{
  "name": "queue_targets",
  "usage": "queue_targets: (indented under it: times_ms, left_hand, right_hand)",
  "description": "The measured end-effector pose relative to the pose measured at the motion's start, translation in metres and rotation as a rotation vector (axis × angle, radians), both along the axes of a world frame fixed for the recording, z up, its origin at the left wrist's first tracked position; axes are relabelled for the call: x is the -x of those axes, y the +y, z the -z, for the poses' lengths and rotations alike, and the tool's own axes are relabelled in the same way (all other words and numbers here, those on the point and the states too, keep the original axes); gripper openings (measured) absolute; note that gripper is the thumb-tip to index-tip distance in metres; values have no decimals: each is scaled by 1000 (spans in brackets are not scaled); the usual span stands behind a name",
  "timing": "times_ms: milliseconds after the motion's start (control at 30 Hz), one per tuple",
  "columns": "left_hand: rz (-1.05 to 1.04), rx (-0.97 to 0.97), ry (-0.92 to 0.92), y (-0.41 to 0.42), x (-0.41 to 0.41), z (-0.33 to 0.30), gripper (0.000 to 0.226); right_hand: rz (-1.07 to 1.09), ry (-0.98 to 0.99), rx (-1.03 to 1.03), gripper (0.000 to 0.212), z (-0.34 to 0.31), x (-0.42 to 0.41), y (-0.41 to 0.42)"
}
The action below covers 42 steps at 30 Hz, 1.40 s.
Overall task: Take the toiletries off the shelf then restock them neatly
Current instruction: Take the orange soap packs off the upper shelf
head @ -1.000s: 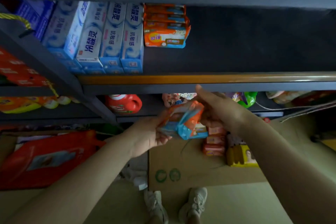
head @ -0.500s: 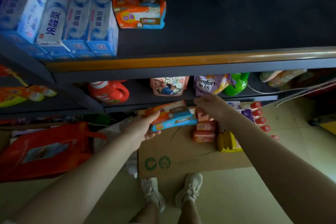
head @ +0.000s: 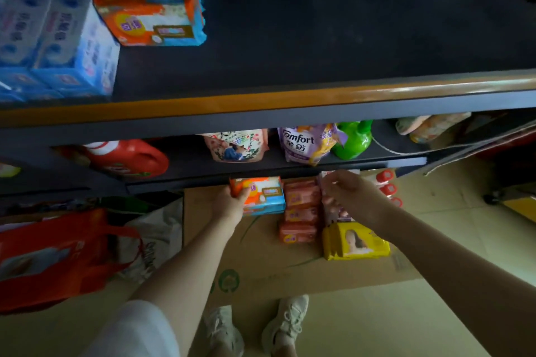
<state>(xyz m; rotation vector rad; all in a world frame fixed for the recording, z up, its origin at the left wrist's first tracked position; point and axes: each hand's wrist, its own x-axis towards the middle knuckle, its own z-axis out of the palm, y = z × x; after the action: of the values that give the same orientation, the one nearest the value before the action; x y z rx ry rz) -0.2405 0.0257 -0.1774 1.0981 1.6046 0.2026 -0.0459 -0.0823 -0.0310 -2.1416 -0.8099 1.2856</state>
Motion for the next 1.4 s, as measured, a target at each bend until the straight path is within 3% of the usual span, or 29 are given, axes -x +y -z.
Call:
queue_targets:
  times_ms: [167, 367, 433, 567, 633, 700, 833, 900, 967, 1067, 1200, 1267, 1400]
  left_hand:
    - [252, -40, 243, 1, -7, 5, 33]
    - [411, -79, 243, 1, -8, -30, 40]
    - [437, -301, 202, 1, 2, -64, 49]
    - [527, -957, 142, 17, 36, -156, 49]
    - [535, -1200, 211, 37, 53, -198, 50]
    - [560, -1314, 387, 59, 69, -230, 62]
    - [689, -1139, 684, 97, 99, -251, 103]
    - [740, -1059, 768, 107, 110, -245, 107]
    - [810, -1036, 819, 112, 118, -240, 105]
    - [819, -1159, 795, 121, 127, -237, 100]
    - [794, -1298, 749, 131, 133, -234, 89]
    - [772, -1347, 730, 133, 134, -231, 84]
    - [741, -1377, 697, 133, 132, -228, 84]
  right_hand:
    - [-205, -72, -47, 19, 7, -8, 2]
    - [-344, -182, -161, 11, -9, -4, 22]
    - [-401, -205, -291, 14, -32, 5, 40]
    - [-541, -416, -611, 12, -83, 34, 88]
    - [-532, -507, -807, 21, -99, 48, 117]
    - [-461, -528, -897, 22, -106, 63, 148]
    - [-521, -787, -788, 35, -103, 86, 196]
    - [-635, -975, -641, 50, -97, 93, 213]
    - [-648, -993, -524, 59, -93, 98, 223]
    - [-631, -1002, -499, 61, -89, 102, 229]
    - [-543, -1251, -559, 59, -90, 110, 229]
    - [-568, -1337, -463, 58, -90, 114, 235]
    - [-513, -1147, -421, 52, -89, 114, 250]
